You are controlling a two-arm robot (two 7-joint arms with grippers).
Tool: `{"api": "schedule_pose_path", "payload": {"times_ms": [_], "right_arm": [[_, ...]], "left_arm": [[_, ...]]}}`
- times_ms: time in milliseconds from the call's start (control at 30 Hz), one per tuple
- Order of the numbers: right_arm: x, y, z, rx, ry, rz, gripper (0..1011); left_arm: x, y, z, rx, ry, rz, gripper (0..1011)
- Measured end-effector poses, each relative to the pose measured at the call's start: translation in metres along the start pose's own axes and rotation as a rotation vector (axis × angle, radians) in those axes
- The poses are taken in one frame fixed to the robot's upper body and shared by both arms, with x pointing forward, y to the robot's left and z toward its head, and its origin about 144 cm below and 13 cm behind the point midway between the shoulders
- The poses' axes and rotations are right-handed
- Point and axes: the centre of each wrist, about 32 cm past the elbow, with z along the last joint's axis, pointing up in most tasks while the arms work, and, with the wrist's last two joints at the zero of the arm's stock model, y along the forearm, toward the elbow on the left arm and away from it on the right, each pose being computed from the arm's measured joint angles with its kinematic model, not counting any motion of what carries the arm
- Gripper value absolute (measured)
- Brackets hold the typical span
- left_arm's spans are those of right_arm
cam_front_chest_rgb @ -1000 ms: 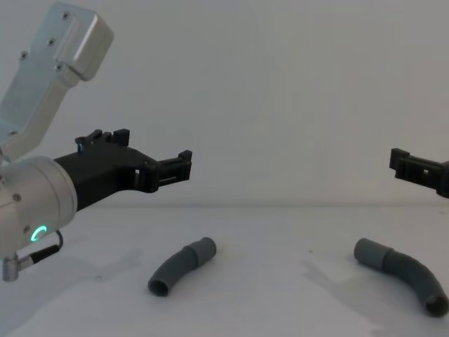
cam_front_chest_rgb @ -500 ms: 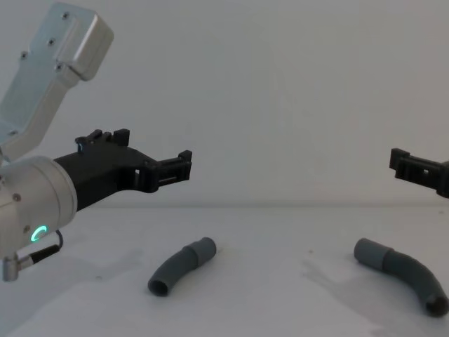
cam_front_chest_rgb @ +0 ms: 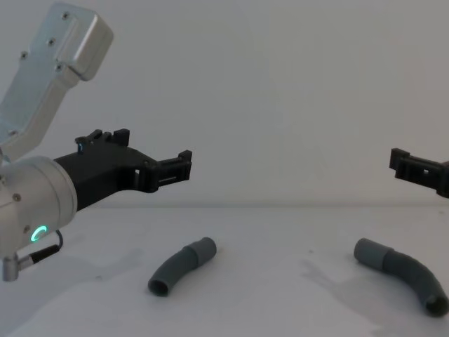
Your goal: Use both hands to pick up one end of the pipe from the table, align the ends, and insert them.
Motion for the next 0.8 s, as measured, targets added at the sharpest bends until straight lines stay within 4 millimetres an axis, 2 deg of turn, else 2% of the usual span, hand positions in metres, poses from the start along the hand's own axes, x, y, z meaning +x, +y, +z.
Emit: {"api": "schedule_pose_path", "payload": {"times_ms": [800], "right_arm": [[0.0000,0.0000,0.0000,0.000,0.000,0.000,1001]], "left_arm": [[0.0001,0.0000,0.0000,0.001,0.000,0.000,1001]]}}
